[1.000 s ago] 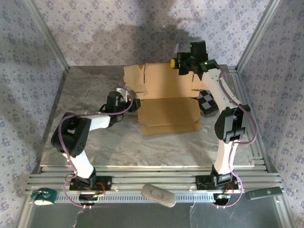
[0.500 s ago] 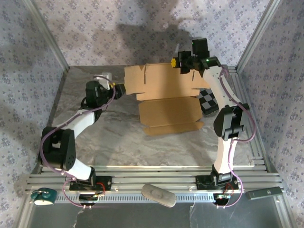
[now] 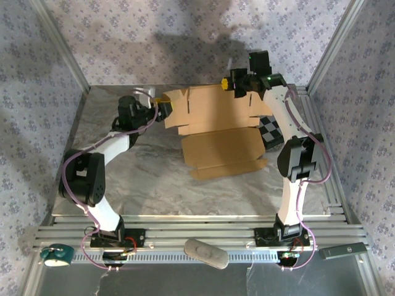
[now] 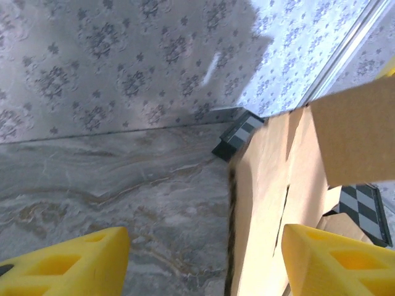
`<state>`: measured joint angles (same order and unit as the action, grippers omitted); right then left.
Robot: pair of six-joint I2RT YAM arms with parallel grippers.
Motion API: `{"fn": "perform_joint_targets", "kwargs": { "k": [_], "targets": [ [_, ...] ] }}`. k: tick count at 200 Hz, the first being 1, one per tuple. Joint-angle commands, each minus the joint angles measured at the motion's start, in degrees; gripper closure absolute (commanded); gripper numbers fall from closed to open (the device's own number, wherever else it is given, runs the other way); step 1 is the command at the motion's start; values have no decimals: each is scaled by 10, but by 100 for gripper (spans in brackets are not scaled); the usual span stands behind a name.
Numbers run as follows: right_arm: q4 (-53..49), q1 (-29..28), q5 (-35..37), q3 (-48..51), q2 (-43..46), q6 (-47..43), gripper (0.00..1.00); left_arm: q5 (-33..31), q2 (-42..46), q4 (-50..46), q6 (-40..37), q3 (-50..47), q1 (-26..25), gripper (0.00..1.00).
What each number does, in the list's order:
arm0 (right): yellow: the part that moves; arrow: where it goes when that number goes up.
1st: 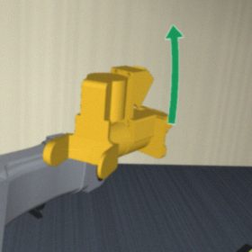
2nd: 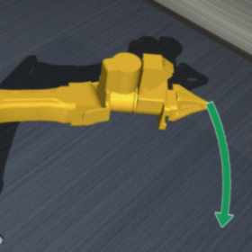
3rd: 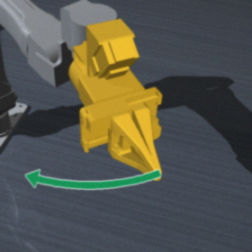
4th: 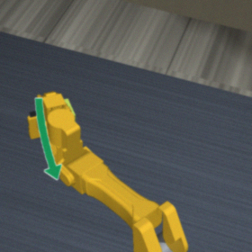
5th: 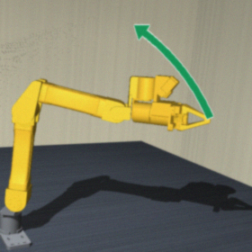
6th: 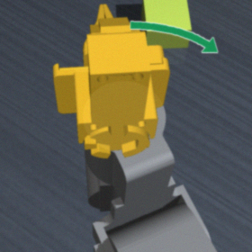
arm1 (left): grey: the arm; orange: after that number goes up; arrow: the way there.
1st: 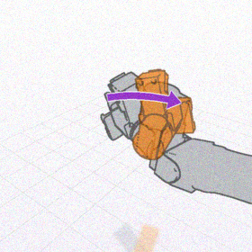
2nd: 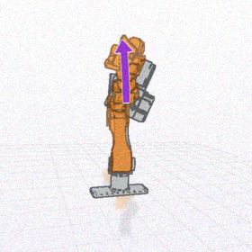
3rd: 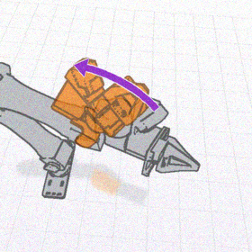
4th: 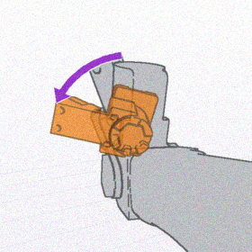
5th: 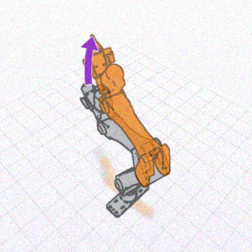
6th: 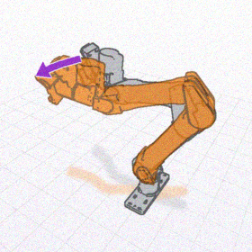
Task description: Fold the paper box
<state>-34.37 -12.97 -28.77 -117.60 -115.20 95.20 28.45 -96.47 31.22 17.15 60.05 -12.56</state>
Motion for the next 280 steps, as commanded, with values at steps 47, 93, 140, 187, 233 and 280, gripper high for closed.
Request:
{"fn": "perform_joint_targets", "kwargs": {
  "k": [47, 93, 140, 187, 233, 280],
  "targets": [
    [-3, 2, -16, -23, -3, -4, 100, -23, -30, -84, -53, 86, -37, 47],
    [14, -2, -9, -4, 11, -8, 100, -155, -23, -148, -33, 109, -54, 98],
    [46, -24, 16, 49, 41, 10, 100, -493, -44, -289, -37, 185, -158, 100],
    [76, -36, 29, 91, 65, 24, 100, -750, -144, -513, 117, 333, -220, 100],
    [92, -39, 29, 114, 75, 26, 100, -817, -183, -555, 155, 395, -243, 93],
    [105, -39, 25, 126, 79, 30, 100, -828, -189, -571, 138, 406, -247, 89]
  ]
}}
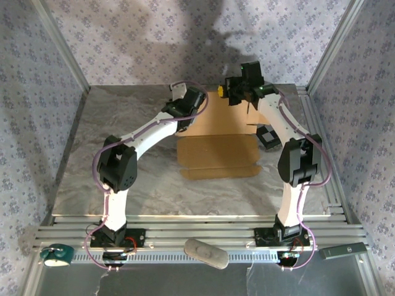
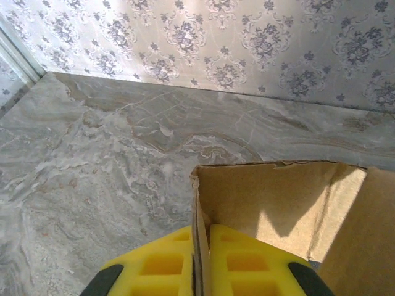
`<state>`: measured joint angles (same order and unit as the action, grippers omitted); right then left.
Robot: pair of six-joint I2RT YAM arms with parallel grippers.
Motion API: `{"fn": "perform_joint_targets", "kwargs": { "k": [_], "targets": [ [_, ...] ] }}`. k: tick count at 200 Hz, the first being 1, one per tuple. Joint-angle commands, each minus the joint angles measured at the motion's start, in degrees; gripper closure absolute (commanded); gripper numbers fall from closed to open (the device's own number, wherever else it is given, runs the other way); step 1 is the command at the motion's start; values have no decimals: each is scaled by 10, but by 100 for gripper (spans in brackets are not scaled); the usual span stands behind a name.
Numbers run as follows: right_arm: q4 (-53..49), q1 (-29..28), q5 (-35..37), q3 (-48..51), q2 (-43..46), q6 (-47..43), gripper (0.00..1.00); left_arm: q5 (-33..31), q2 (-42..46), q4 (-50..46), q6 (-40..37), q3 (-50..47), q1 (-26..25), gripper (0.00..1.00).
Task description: Fold the paper box
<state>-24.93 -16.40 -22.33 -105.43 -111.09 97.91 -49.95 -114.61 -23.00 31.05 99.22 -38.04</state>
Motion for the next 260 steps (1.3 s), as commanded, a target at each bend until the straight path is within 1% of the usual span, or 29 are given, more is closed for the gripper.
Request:
{"fn": "perform_joint_targets", "kwargs": {
  "k": [1, 6, 16, 31, 39, 46, 58, 63, 70, 82, 86, 95, 105, 123, 148, 157, 171, 178, 192, 218, 229, 237, 251, 260],
  "targets": [
    [10, -5, -39, 4, 38, 3, 100, -44, -7, -29, -1, 14, 8, 89],
    [11, -3, -40, 4, 38, 2, 100, -44, -3, -28, -6, 10, 8, 85],
    [12, -1, -42, 5, 39, 2, 100, -32, 7, -29, -13, 2, 13, 71],
    [12, 4, -46, 4, 38, -1, 100, 6, 34, -36, -20, -13, 27, 49],
    [10, 9, -50, 3, 38, -4, 100, 37, 54, -38, -20, -26, 39, 42],
    [11, 12, -55, 2, 37, -8, 100, 80, 79, -27, -27, -45, 51, 38],
    [7, 18, -67, -1, 34, -14, 100, 165, 132, 22, -61, -96, 73, 35],
    [7, 20, -72, -3, 33, -17, 100, 231, 155, 48, -77, -121, 84, 35],
    [6, 24, -79, -4, 32, -22, 100, 305, 185, 76, -90, -152, 101, 33],
    [-1, 30, -86, -10, 29, -33, 100, 398, 233, 102, -92, -196, 130, 30],
    [-3, 30, -87, -11, 29, -36, 100, 420, 249, 109, -93, -211, 140, 29],
    [-4, 34, -91, -13, 28, -42, 100, 450, 280, 116, -86, -240, 159, 29],
    [-5, 37, -98, -15, 26, -45, 100, 487, 310, 125, -68, -270, 193, 28],
    [-10, 44, -113, -26, 17, -55, 100, 541, 342, 164, -35, -324, 252, 33],
    [-20, 48, -128, -41, 5, -75, 100, 637, 330, 206, -20, -343, 314, 37],
    [-21, 49, -133, -47, 0, -81, 100, 676, 313, 219, -22, -339, 326, 42],
    [-22, 50, -138, -54, -8, -89, 100, 717, 284, 214, -52, -326, 328, 50],
    [-25, 50, -140, -59, -13, -93, 100, 735, 270, 216, -60, -324, 328, 52],
    [-20, 49, -144, -66, -22, -93, 100, 763, 248, 225, -57, -333, 328, 55],
    [-15, 50, -146, -78, -30, -88, 100, 782, 232, 244, -40, -369, 326, 61],
    [-15, 53, -145, -86, -35, -85, 100, 791, 242, 275, -40, -407, 326, 62],
    [-18, 55, -146, -96, -39, -83, 100, 800, 252, 317, -42, -440, 324, 62],
    [-26, 56, -150, -119, -51, -79, 100, 800, 265, 374, -42, -496, 318, 63],
    [-34, 57, -154, -133, -58, -74, 100, 801, 267, 427, -34, -533, 314, 63]
  ]
}}
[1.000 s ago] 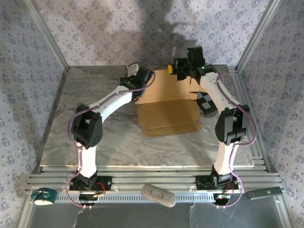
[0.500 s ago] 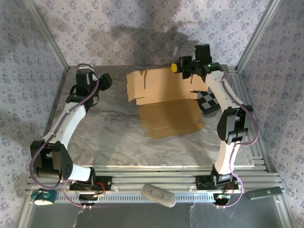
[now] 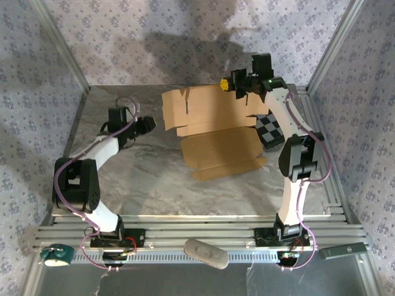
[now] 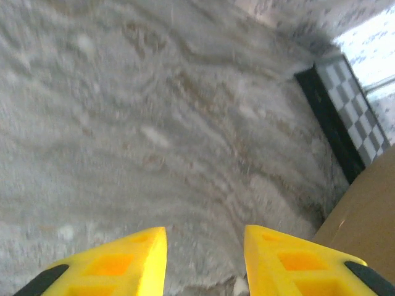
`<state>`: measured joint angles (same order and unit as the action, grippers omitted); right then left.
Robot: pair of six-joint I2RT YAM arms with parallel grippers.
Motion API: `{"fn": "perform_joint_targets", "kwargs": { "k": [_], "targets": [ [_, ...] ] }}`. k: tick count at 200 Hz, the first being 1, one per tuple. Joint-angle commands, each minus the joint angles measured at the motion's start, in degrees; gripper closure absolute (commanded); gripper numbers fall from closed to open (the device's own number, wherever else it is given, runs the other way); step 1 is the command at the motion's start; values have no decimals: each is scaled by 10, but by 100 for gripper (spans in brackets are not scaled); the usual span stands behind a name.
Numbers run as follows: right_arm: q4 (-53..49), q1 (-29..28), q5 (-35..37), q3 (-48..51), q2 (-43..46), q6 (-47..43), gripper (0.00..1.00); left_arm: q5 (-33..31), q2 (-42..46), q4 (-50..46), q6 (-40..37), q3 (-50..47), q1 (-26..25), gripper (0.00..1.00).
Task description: Fold the paper box
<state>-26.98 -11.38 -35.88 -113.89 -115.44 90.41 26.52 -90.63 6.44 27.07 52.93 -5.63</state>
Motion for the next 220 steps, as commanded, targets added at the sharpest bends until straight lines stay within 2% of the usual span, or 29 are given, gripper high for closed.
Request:
{"fn": "perform_joint_targets", "kwargs": {
  "k": [1, 20, 47, 79, 121, 148, 220],
  "targets": [
    [-14, 7, -18, -50, -15, 2, 100, 36, 28, 136, 6, -74, -11, 63],
    [-18, 8, -19, -63, -20, 20, 100, 28, 12, 251, 50, -125, -25, 63],
    [-34, 8, -17, -74, -19, 36, 100, 20, -43, 357, 107, -123, -53, 62],
    [-40, 9, -15, -75, -15, 45, 100, 15, -103, 425, 138, -85, -78, 62],
    [-39, 12, -7, -87, -15, 55, 100, 22, -158, 526, 190, -67, -88, 61],
    [-32, 12, -4, -96, -20, 65, 100, 37, -167, 527, 198, -54, -105, 61],
    [-6, 12, 3, -96, -22, 92, 100, -4, -171, 549, 245, -48, -130, 58]
  ]
}}
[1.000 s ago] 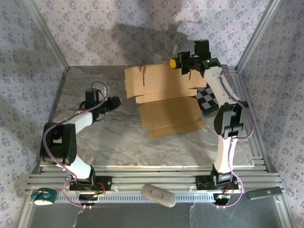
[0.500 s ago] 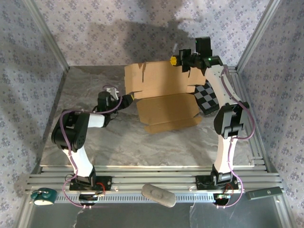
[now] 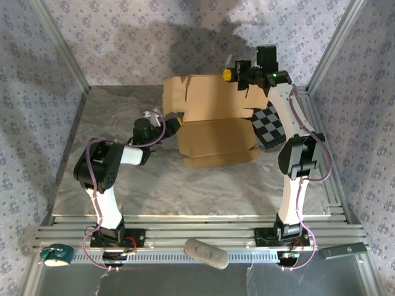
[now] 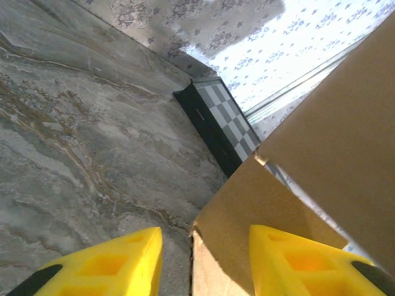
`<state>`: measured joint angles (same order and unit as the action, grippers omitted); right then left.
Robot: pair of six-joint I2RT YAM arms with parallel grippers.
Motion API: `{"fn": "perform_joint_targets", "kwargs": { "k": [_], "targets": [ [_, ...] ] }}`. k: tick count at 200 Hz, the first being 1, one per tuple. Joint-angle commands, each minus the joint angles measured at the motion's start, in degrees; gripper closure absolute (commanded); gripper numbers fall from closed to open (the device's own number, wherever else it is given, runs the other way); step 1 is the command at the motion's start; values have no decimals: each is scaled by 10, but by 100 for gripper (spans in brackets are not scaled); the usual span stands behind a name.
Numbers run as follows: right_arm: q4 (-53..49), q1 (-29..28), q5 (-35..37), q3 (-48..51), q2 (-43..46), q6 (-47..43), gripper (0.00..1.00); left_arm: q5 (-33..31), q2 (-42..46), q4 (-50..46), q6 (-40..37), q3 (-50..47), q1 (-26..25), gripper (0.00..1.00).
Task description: Fold the paper box
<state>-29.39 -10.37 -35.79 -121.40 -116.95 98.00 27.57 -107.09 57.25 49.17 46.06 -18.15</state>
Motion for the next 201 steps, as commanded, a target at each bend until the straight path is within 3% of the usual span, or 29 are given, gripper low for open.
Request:
{"fn": "perform_joint_targets", "kwargs": {
  "k": [1, 122, 201],
  "targets": [
    [17, 2, 2, -20, -7, 16, 100, -15, -7, 40, 24, 21, -5, 58],
    [29, -3, 4, -17, 0, 32, 100, -34, -26, -45, -18, 82, -49, 54],
    [41, -6, -1, -7, 5, 44, 100, -19, -31, -155, -104, 140, -68, 64]
  ]
}}
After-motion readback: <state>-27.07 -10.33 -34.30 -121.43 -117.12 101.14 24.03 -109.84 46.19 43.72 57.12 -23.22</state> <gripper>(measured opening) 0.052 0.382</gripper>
